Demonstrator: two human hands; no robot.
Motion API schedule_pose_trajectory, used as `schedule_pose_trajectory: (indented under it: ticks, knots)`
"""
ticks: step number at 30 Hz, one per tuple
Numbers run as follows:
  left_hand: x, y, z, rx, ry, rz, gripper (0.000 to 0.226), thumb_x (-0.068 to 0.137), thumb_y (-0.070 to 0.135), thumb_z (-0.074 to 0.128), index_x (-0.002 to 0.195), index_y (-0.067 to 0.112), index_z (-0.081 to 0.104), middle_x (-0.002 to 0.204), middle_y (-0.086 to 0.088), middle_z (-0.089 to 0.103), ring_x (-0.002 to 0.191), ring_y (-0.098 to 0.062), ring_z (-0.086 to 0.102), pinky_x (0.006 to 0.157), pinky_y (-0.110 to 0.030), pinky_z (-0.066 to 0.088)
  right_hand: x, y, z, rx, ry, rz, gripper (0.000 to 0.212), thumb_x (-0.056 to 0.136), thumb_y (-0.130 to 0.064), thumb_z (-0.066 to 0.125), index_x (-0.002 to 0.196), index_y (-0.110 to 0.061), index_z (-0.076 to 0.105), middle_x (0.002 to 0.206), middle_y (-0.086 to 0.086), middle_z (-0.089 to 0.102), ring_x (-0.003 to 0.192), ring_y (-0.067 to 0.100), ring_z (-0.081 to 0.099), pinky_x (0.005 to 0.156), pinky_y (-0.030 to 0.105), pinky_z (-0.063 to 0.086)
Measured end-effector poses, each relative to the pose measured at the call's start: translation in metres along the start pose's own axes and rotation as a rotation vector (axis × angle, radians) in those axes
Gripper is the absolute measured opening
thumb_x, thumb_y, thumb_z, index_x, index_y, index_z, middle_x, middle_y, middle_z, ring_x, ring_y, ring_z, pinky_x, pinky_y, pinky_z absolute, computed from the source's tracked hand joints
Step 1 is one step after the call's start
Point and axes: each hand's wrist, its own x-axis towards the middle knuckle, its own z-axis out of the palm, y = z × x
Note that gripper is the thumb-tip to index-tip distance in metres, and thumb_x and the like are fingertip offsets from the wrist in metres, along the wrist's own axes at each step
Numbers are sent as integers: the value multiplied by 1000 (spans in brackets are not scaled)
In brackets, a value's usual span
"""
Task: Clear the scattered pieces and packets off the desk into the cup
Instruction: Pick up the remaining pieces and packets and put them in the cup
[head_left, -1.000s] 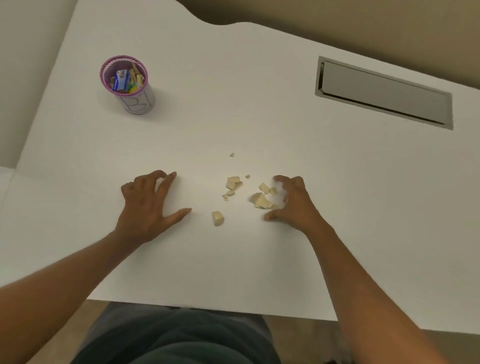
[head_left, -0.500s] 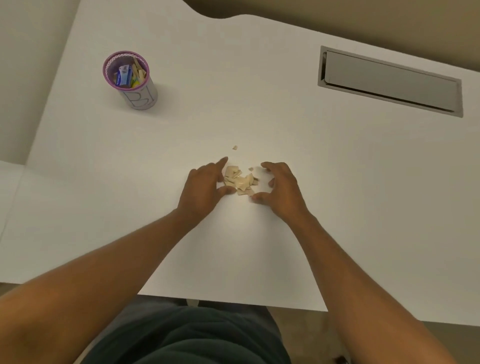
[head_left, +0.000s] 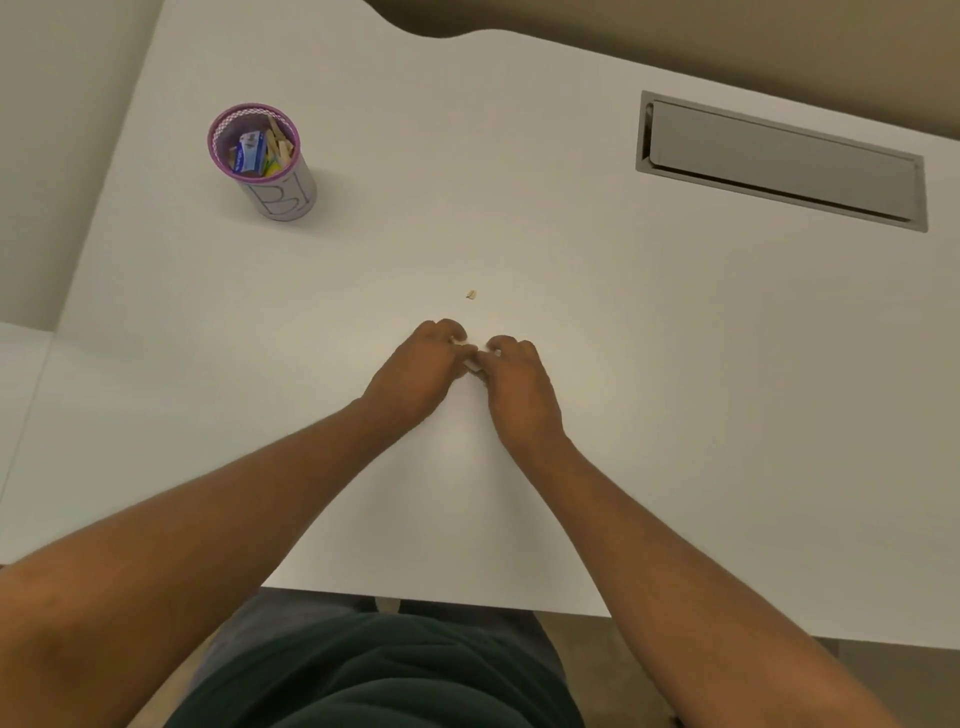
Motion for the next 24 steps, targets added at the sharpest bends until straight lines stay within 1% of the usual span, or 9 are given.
schedule_pose_trajectory:
  ticks: [2, 3, 7, 10, 12, 14, 17, 20, 24]
  knots:
    - [-2, 3, 1, -28, 52, -40, 37, 107, 5, 53, 131, 18, 78, 128, -11, 70, 119, -32, 63, 94, -38, 52, 1, 0, -1, -38, 4, 15, 28, 102, -24, 46, 121, -18, 66, 115, 0, 58, 104, 16, 49, 82, 30, 50]
    - [-3, 3, 1, -53, 74, -68, 38, 105, 3, 53, 129, 18, 79, 123, -11, 73, 117, -31, 65, 93, -38, 52, 1, 0, -1, -39, 7, 13, 29, 102, -24, 46, 121, -19, 68, 112, -2, 60, 100, 15, 50, 79, 28, 50]
    - [-6, 0, -3, -213, 126, -199, 31, 102, 8, 60, 122, 14, 83, 123, -8, 79, 117, -29, 72, 94, -33, 52, 4, -1, -3, -60, 59, -27, 29, 97, -8, 53, 116, -13, 75, 110, 3, 68, 102, 23, 59, 84, 35, 52]
    - [-12, -8, -16, -303, 210, -252, 28, 100, 5, 64, 118, 13, 84, 121, -7, 82, 115, -25, 75, 94, -26, 51, 6, 0, -3, -17, 103, -2, 27, 94, -4, 58, 111, -11, 77, 106, 4, 72, 99, 26, 62, 87, 37, 53]
    - [-13, -18, -38, -313, 315, -270, 26, 99, 4, 66, 114, 13, 85, 115, -7, 83, 108, -22, 77, 89, -19, 48, 5, 1, -2, -4, 125, -10, 27, 93, -3, 59, 110, -12, 78, 106, 3, 72, 99, 25, 63, 86, 31, 51]
    - [-11, -34, -72, -303, 447, -291, 24, 98, 4, 68, 110, 13, 87, 108, -8, 84, 98, -21, 76, 85, -18, 48, 4, 2, -1, 2, 138, -17, 28, 93, -2, 59, 110, -12, 78, 106, 1, 72, 99, 23, 62, 85, 26, 47]
    - [-1, -66, -132, -187, 589, -323, 22, 98, 6, 70, 113, 10, 86, 111, -13, 83, 99, -27, 77, 93, -24, 52, 4, 0, -1, 29, 159, -26, 28, 90, 2, 61, 107, -11, 79, 103, 3, 73, 97, 25, 63, 84, 28, 49]
    - [16, -98, -181, -79, 584, -425, 28, 97, 9, 67, 119, 10, 84, 114, -17, 81, 108, -36, 73, 98, -36, 55, 4, -6, -2, 5, 151, -56, 27, 90, 4, 62, 106, -9, 79, 102, 5, 73, 97, 27, 64, 82, 35, 54]
    - [39, -123, -210, 71, 380, -543, 31, 96, 8, 62, 119, 6, 82, 109, -27, 74, 103, -47, 69, 87, -46, 55, 5, -13, -3, -18, 109, -56, 29, 92, 2, 60, 111, -11, 78, 105, 4, 71, 100, 26, 62, 84, 35, 53]
